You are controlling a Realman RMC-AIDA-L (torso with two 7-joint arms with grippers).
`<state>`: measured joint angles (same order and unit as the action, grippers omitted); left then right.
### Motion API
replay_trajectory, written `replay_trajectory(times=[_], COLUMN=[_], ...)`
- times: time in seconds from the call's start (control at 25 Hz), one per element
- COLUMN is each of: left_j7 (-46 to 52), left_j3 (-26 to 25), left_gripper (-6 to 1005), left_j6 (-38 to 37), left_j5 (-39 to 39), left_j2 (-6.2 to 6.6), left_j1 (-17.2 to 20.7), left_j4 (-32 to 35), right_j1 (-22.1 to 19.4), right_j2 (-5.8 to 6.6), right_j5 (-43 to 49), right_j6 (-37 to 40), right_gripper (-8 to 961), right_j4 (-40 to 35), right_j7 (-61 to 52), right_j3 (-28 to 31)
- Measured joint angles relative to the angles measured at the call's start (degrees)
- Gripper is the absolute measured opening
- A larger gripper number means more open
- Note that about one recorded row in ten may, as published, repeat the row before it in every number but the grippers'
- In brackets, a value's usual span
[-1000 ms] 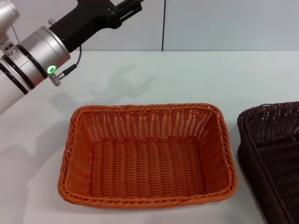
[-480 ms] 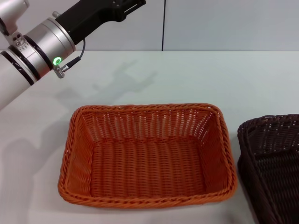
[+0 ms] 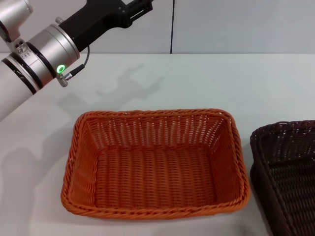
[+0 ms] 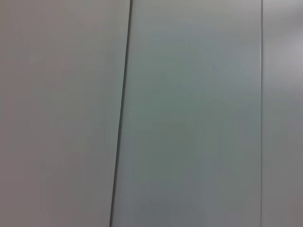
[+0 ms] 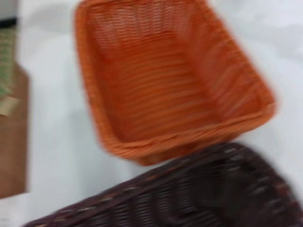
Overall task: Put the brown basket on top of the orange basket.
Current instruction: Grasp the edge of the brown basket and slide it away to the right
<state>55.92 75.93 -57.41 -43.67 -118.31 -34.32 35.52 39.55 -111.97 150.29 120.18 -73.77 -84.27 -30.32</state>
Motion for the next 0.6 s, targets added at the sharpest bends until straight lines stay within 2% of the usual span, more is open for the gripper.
replay_trajectory(times=[0.12, 0.24, 0.44, 0.6], left_j7=[0.10, 0.23, 0.42, 0.44], left_j3=[0.00, 0.08, 0.02, 0.00], left_gripper=[849, 849, 849, 849], left_j6=[-0.28, -0.38, -0.51, -0.34], left_j5=[0.01, 0.03, 0.08, 0.79], left_j2=[-0.08, -0.13, -0.22, -0.23], left_j1=[0.19, 0.38, 0.49, 0.47], left_j4=[-0.46, -0.77, -1.85, -2.76], right_j1=[2.12, 2.97, 2.93, 1.96], right_j2=[0.19, -0.30, -0.98, -2.02], right_j5=[-0.11, -0.48, -0.51, -0.23], right_j6=[-4.64, -9.90, -17.12, -20.78], right_gripper=[625, 626, 626, 623], right_j4=[0.26, 1.36, 6.27, 7.36], right_j7=[0.13, 0.76, 1.98, 2.81], right_j3=[-0.30, -1.44, -7.73, -12.06])
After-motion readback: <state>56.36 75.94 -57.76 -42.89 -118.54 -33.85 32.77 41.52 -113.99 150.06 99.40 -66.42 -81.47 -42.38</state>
